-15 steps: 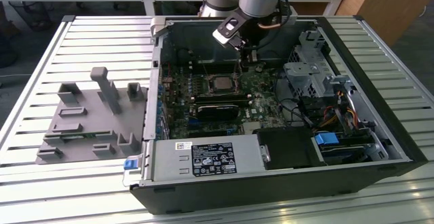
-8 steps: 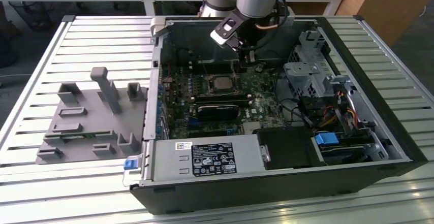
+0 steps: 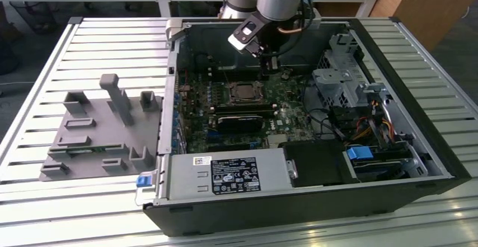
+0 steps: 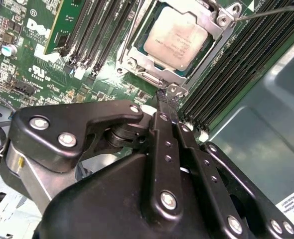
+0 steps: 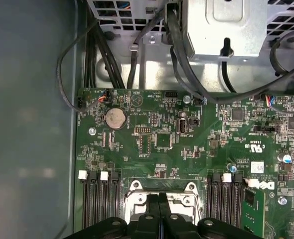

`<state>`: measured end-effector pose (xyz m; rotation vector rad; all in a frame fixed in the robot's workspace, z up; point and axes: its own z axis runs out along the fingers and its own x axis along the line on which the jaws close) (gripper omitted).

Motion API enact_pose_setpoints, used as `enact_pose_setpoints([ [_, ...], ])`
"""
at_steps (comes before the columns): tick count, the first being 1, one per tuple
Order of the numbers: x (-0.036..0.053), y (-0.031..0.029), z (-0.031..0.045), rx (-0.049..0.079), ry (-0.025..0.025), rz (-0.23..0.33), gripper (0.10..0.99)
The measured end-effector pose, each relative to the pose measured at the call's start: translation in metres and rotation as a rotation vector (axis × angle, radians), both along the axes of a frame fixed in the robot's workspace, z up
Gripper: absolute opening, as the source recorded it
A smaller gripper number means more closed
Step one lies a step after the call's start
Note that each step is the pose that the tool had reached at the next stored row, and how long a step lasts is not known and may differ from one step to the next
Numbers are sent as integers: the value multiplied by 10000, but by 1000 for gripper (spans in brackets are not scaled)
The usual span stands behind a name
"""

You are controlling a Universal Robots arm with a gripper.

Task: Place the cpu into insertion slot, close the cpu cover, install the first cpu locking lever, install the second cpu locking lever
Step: 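Close the cpu cover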

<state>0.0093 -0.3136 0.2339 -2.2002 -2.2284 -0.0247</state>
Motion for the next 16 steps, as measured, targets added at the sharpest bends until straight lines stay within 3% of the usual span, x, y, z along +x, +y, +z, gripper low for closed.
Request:
enact_pose_setpoints([
  [16,-163,4,-4,0,0,-1,106],
])
